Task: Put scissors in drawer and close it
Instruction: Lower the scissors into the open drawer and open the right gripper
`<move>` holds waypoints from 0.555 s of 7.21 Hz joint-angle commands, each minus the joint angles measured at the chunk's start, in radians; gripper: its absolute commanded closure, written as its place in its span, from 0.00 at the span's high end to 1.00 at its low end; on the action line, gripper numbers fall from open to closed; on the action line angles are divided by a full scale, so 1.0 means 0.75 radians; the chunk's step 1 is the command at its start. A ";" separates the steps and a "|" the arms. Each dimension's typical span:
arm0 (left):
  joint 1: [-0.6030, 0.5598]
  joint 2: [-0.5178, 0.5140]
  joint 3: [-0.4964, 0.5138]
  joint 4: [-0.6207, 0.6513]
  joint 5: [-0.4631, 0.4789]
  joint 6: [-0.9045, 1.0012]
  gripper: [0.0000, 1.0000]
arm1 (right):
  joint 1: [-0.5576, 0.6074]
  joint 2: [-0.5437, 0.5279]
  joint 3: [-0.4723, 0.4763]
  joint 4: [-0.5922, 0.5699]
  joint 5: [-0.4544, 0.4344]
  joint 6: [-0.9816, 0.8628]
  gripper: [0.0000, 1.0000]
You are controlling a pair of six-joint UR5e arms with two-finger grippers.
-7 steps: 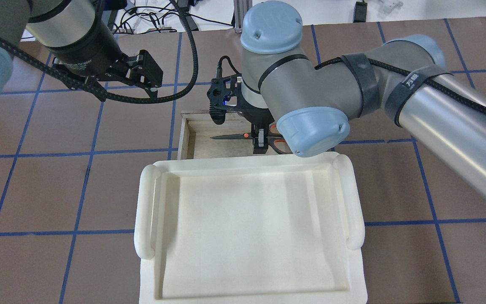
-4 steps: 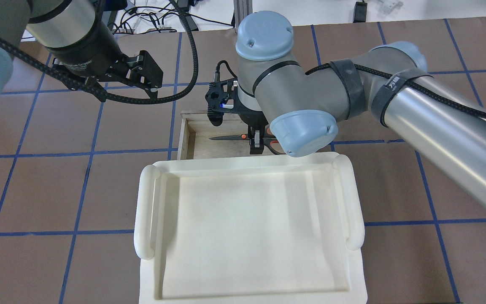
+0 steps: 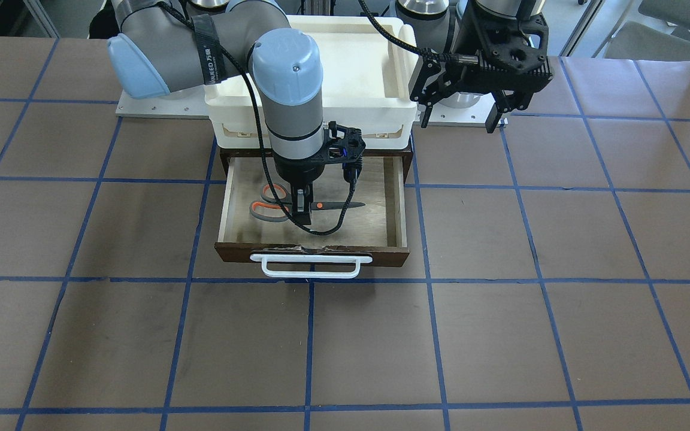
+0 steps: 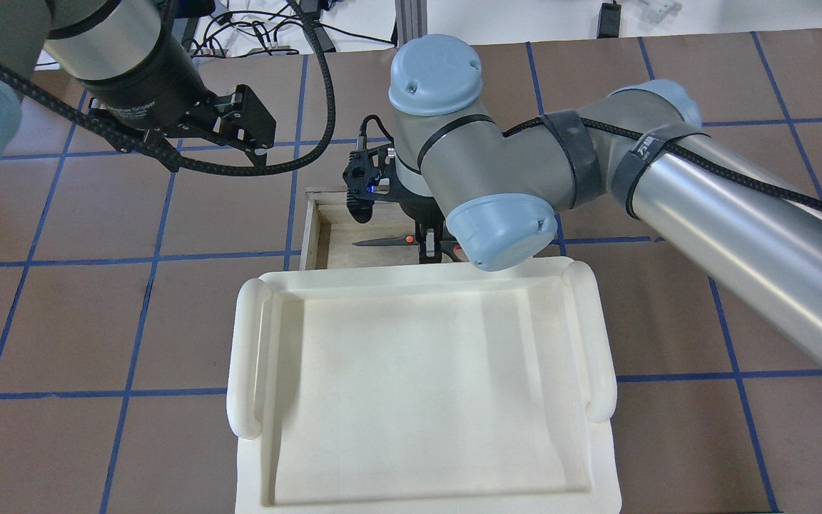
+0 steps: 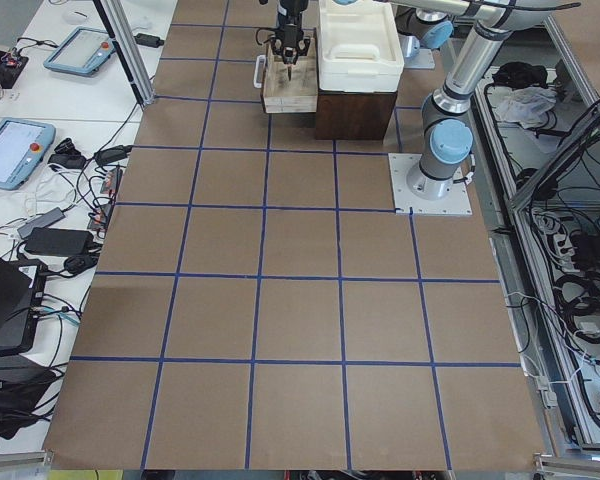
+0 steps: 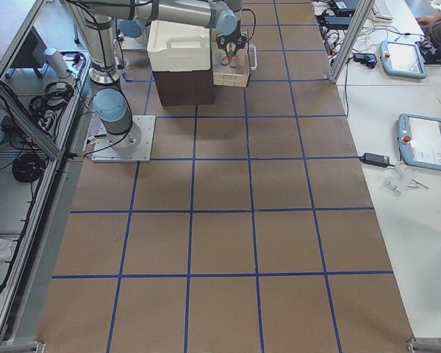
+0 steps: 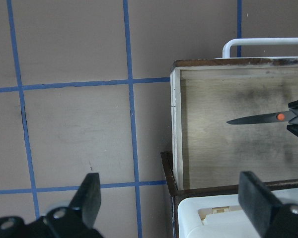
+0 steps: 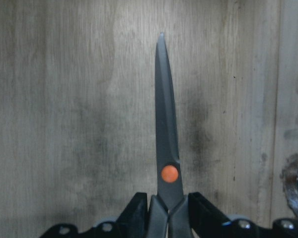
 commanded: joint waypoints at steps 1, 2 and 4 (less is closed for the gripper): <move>0.002 0.000 0.001 0.000 -0.002 0.000 1.00 | 0.001 0.025 0.008 -0.040 -0.001 0.002 0.00; 0.002 0.000 0.001 0.000 0.000 0.000 1.00 | 0.007 0.029 0.010 -0.042 -0.003 0.002 0.00; 0.002 0.000 0.001 0.000 0.000 0.000 1.00 | 0.031 0.043 0.018 -0.046 -0.005 -0.004 0.00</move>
